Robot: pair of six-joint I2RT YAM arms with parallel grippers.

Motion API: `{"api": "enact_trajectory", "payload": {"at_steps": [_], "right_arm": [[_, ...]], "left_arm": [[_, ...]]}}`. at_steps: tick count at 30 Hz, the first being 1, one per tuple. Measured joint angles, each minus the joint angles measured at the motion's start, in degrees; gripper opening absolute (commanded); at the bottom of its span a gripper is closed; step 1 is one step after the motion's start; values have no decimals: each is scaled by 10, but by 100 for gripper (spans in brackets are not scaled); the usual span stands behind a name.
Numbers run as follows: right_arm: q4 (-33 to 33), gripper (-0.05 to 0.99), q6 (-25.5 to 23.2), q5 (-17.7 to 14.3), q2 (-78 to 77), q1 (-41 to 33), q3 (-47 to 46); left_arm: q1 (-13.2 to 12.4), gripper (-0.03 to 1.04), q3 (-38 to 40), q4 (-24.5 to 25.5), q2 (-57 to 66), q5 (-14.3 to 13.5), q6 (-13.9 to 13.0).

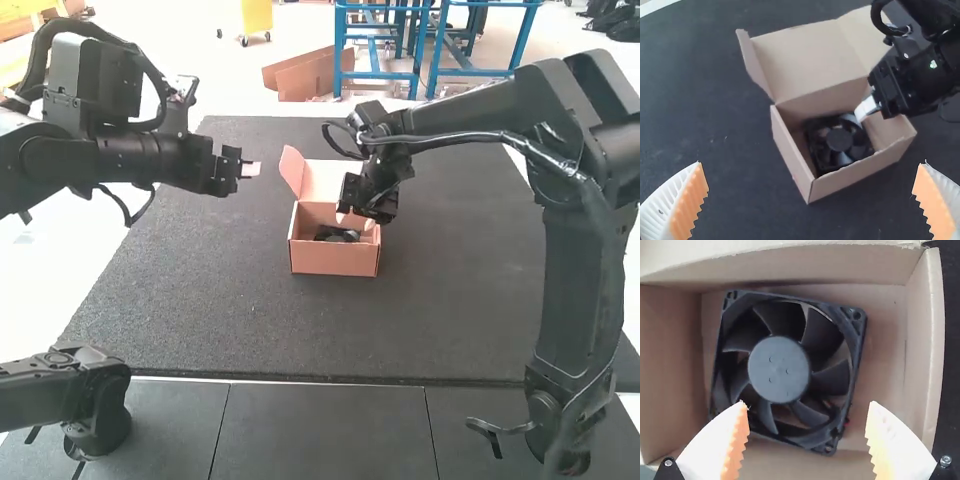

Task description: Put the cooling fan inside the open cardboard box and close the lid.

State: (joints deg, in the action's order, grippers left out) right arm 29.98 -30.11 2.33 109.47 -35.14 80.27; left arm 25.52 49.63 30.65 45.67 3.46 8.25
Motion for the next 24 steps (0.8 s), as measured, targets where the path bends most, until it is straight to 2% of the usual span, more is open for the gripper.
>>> {"api": "enact_trajectory", "payload": {"at_steps": [4, 6, 7, 12, 16, 19, 24], "right_arm": [[8, 71, 9, 27, 0, 1, 53], [3, 89, 14, 40, -5, 5, 90], [3, 92, 17, 46, -9, 10, 106], [32, 92, 63, 52, -62, 43, 145], [46, 92, 124, 23, -116, 75, 121], [13, 92, 164, 0, -161, 100, 61], [-78, 92, 204, -18, -216, 129, -47]], "left_arm": [[-34, 97, 3, -19, 2, 0, 13], [-52, 97, 5, -25, 11, 0, 17], [-60, 97, 8, -28, 16, 0, 17], [-88, 97, 24, -57, 66, -1, 22], [-101, 97, 32, -84, 119, -10, 23], [-103, 97, 33, -107, 154, -22, 24], [-103, 97, 41, -156, 203, -49, 26]]}}
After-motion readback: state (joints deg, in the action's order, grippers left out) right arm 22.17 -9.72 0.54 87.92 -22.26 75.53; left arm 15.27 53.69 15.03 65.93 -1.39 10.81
